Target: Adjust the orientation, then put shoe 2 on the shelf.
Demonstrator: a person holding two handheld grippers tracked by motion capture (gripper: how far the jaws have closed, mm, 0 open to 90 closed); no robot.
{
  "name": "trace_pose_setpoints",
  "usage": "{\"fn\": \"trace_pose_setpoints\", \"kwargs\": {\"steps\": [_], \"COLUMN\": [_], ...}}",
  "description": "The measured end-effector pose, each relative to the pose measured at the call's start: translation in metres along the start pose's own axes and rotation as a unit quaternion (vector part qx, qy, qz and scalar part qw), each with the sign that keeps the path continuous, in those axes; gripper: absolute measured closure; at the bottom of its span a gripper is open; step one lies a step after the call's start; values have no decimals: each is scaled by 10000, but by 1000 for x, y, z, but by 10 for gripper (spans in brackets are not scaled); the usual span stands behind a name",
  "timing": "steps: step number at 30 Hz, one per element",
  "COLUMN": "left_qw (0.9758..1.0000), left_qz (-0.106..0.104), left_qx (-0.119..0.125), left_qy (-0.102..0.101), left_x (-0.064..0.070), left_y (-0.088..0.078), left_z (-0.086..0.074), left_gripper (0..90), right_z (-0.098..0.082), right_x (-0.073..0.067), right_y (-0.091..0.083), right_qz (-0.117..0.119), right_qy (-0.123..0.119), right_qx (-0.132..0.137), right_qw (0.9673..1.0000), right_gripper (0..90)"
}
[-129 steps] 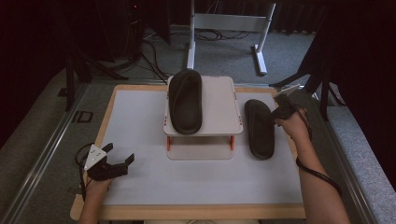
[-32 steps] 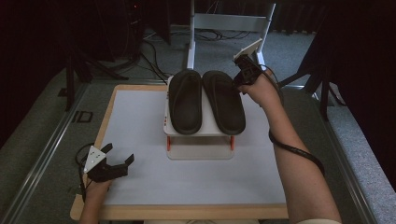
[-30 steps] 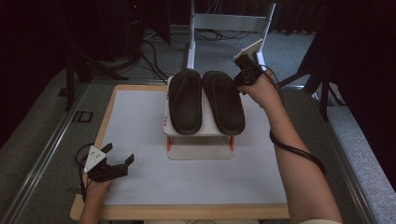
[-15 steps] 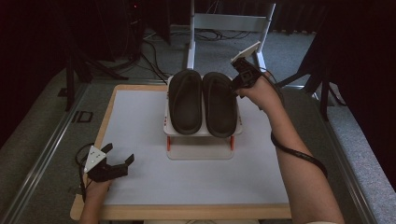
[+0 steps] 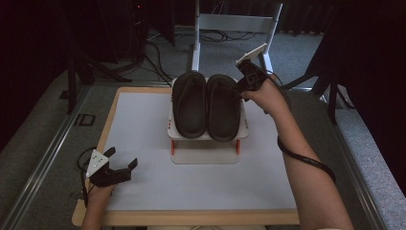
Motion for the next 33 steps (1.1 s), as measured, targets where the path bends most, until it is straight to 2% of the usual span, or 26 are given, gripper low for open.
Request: {"fn": "trace_pose_setpoints", "kwargs": {"steps": [2, 6, 10, 12, 13, 15, 21, 24, 28, 33], "left_qw": [10000, 10000, 10000, 10000, 10000, 10000, 10000, 10000, 10000, 10000], "left_qz": [-4, -4, -2, 1, -1, -1, 3, 1, -2, 16], "left_qx": [2, -3, -3, 1, -1, -4, 3, -1, -9, 3], "left_qy": [-7, -15, -13, -20, -15, -15, -24, -20, -31, -5], "left_x": [0, 0, 0, 0, 0, 0, 0, 0, 0, 0], "left_y": [0, 0, 0, 0, 0, 0, 0, 0, 0, 0], "left_z": [0, 0, 0, 0, 0, 0, 0, 0, 0, 0], "left_gripper": [11, 11, 11, 11, 11, 11, 11, 11, 11, 11], "right_z": [1, 0, -3, -5, -7, -13, -29, -37, -47, -58], "right_x": [3, 9, 19, 23, 25, 29, 42, 48, 59, 72], "right_y": [-3, -9, -15, -18, -19, -20, -21, -21, -20, -14], "right_qz": [-28, -55, -116, -87, -74, 25, 156, 223, 264, 184], "right_qy": [39, -39, -182, -109, -71, -49, -120, -131, -29, 78], "right_qx": [188, 544, 957, 1013, 998, 1052, 1282, 1464, 1668, 1817], "right_qw": [9998, 9985, 9952, 9948, 9950, 9944, 9915, 9889, 9856, 9831], "right_gripper": [548, 459, 366, 342, 293, 253, 210, 188, 181, 177]}}
Point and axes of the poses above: each handheld gripper's, and its own axes: y roughly forward along the jaws, z roughly out of its top, x roughly to its right, the point moved 6 cm from there along y, roughly forward along the jaws, and after that the axes turned 15 degrees about -z, right-handed, at the moved point
